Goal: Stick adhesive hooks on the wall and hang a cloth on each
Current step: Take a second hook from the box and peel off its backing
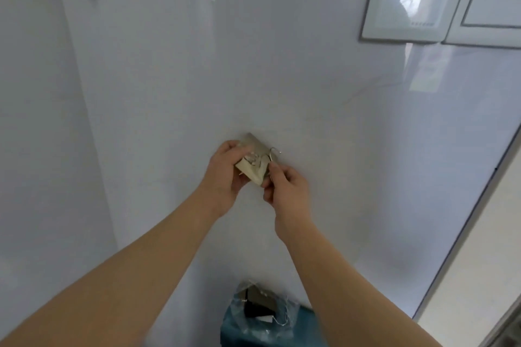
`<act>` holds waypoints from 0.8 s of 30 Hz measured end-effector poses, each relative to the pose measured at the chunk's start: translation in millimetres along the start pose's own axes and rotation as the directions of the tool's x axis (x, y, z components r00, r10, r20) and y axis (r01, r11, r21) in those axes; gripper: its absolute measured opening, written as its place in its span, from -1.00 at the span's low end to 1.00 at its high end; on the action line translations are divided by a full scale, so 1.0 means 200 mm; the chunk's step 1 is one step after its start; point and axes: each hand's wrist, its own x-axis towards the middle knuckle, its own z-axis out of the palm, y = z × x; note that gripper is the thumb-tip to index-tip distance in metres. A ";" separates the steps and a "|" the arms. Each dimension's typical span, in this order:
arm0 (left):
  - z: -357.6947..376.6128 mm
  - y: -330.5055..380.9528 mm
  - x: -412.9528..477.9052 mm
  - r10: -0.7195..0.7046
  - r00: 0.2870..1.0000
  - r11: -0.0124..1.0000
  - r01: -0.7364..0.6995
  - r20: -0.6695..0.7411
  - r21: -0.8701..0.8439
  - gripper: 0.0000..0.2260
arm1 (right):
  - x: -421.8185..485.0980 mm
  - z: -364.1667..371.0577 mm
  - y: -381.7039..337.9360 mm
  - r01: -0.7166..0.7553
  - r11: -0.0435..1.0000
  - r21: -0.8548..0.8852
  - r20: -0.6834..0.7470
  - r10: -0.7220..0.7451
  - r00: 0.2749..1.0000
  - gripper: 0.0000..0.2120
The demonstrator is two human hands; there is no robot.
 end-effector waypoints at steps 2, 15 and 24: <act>0.00 0.07 0.01 0.025 0.968 0.993 0.004 0.251 -0.116 -0.58 | 0.02 0.04 -0.07 -0.035 0.991 0.129 0.010 0.034 0.999 -0.74; -0.04 0.14 0.05 0.057 0.921 0.992 -0.007 0.385 -0.130 -0.36 | -0.02 0.07 -0.25 0.173 0.983 0.059 0.105 -0.179 0.978 -0.89; 0.02 0.16 0.03 -0.075 0.980 0.995 0.086 0.183 -0.055 -0.46 | 0.03 0.07 -0.28 0.162 0.973 0.164 0.133 -0.185 0.974 -0.91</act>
